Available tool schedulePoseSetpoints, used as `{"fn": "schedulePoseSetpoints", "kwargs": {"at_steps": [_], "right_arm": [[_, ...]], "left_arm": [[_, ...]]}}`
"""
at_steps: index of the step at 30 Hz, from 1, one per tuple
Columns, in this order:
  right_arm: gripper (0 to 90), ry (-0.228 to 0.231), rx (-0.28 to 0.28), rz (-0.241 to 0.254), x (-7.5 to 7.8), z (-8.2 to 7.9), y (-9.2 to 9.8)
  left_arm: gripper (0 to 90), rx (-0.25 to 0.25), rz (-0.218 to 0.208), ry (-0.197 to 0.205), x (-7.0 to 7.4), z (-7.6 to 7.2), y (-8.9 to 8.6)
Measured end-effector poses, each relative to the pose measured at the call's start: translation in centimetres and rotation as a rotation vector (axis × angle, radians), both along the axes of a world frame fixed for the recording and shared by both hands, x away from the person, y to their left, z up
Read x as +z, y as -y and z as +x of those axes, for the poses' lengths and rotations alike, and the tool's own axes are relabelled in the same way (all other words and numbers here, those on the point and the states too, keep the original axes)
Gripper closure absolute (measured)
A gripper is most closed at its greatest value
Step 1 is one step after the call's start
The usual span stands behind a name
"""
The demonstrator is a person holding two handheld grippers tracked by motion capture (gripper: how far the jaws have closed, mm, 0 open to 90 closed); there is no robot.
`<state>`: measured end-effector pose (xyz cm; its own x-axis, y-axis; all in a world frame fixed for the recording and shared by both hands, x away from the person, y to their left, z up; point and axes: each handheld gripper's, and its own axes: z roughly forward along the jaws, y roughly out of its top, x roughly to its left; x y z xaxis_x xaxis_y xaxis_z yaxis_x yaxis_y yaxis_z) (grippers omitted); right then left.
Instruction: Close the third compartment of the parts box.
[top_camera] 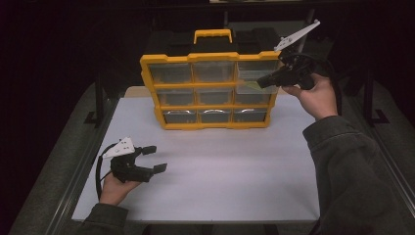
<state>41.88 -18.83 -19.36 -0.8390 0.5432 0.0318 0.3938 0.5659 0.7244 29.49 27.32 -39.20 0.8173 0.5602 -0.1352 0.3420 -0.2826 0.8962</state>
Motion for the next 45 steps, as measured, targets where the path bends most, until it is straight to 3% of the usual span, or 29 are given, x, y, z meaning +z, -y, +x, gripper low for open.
{"fn": "schedulePoseSetpoints", "kwargs": {"at_steps": [45], "right_arm": [[88.7, -0.022, -0.035, -0.030, 0.2, 2.6, -0.5]], "left_arm": [[19.3, 0.010, 0.001, -0.002, 0.1, -0.2, -0.4]]}}
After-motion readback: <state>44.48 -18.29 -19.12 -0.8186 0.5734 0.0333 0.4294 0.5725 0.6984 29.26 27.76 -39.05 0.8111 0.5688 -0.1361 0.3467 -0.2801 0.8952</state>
